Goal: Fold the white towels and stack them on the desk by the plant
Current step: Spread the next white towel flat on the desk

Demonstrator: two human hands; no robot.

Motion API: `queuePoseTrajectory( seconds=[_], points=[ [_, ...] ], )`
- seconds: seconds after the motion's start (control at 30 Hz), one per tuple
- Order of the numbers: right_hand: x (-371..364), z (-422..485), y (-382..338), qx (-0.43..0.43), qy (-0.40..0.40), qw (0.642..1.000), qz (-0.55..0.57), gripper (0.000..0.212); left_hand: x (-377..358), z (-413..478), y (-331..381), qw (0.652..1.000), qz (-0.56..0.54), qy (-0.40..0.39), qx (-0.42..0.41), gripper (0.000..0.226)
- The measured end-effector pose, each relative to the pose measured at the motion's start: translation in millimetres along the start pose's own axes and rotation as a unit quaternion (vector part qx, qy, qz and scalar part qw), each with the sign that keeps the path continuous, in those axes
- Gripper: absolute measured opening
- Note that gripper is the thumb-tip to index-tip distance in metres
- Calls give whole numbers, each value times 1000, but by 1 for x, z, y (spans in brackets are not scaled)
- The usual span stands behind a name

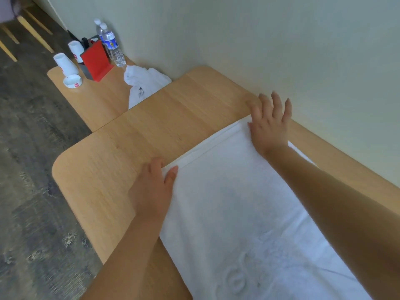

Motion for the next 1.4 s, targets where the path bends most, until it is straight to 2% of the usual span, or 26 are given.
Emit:
queuePoseTrajectory(
  seconds=[0.07, 0.17, 0.2, 0.27, 0.33, 0.4, 0.47, 0.5, 0.53, 0.6, 0.73, 0.83, 0.93, 1.03, 1.2, 1.4],
  points=[
    [25, -34, 6, -76, 17, 987, 139, 60, 3, 1, 2, 998, 30, 43, -20, 36],
    [64, -119, 23, -174, -1, 953, 247, 54, 7, 1, 21, 997, 22, 68, -27, 33],
    [74, -151, 34, -208, -15, 941, 266, 51, 9, -4, 37, 995, -3, 81, -57, 33],
    [91, -214, 61, -280, -28, 926, 253, 46, 8, -28, 87, 977, -80, 94, -174, 31],
    [107, -271, 94, -361, -29, 912, 193, 42, -2, -72, 151, 929, -183, 34, -320, 35],
    [119, -317, 127, -431, -55, 890, 136, 37, -19, -126, 209, 868, -239, -83, -427, 36],
    [119, -345, 152, -451, -114, 880, 96, 46, -42, -180, 253, 823, -205, -191, -495, 47],
    [115, -353, 159, -438, -145, 884, 79, 57, -54, -201, 266, 814, -162, -224, -512, 53],
    [110, -358, 161, -422, -168, 888, 68, 64, -65, -215, 274, 815, -116, -224, -522, 56],
    [105, -360, 162, -401, -173, 898, 57, 60, -79, -228, 281, 825, -49, -186, -531, 51],
    [102, -356, 159, -394, -165, 901, 70, 57, -85, -226, 280, 839, -9, -141, -525, 48],
    [101, -355, 166, -362, -151, 911, 124, 58, -83, -220, 280, 842, 3, -136, -522, 49],
    [115, -356, 179, -355, -74, 910, 201, 53, -83, -212, 277, 848, 21, -139, -510, 51],
    [129, -364, 197, -365, -13, 918, 155, 45, -84, -201, 274, 853, 31, -146, -500, 52],
    [110, -376, 204, -348, -127, 923, 100, 53, -83, -183, 272, 863, 27, -149, -482, 53],
    [112, -394, 223, -454, -134, 880, 48, 66, -81, -186, 274, 861, 43, -160, -481, 56]
  ],
)
Point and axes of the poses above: each hand's wrist, its own z-axis towards the middle knuckle, its own x-axis out of the back of the hand, y = z × x, the point moved 5 cm from there along z, towards the middle knuckle, and after that the axes turned 4 degrees about y, right-handed, at the moved point
